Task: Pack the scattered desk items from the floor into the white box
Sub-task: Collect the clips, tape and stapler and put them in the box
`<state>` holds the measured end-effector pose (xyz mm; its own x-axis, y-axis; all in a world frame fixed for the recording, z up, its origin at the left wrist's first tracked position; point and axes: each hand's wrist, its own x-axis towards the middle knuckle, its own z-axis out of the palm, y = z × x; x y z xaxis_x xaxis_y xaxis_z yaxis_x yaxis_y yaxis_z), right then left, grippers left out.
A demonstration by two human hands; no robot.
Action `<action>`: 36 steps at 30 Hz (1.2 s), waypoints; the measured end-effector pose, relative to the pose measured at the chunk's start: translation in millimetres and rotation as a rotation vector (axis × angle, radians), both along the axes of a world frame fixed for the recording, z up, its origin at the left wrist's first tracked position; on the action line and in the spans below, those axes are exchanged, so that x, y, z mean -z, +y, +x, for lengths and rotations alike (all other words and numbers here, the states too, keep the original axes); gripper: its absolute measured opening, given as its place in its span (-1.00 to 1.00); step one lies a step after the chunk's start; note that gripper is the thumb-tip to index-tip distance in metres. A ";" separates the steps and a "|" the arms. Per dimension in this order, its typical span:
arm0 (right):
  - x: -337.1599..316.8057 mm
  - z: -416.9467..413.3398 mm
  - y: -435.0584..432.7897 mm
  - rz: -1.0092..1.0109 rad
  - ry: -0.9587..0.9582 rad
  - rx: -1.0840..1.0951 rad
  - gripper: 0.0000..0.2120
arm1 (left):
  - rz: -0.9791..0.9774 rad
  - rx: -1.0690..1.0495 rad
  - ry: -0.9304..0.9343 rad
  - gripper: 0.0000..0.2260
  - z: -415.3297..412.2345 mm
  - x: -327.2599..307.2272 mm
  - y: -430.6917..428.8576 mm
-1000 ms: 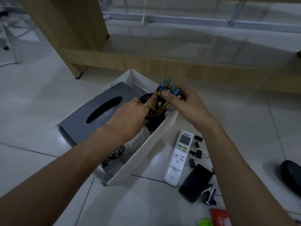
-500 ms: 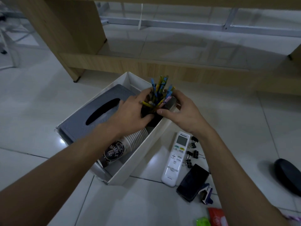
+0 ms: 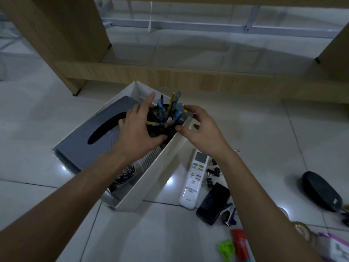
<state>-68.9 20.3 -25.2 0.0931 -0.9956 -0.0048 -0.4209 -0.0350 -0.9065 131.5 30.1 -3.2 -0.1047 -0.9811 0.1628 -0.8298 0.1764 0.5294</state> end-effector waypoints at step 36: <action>70.2 -100.9 155.6 0.198 0.712 0.297 -0.81 | 0.685 -0.014 0.643 -0.86 -165.7 53.0 108.0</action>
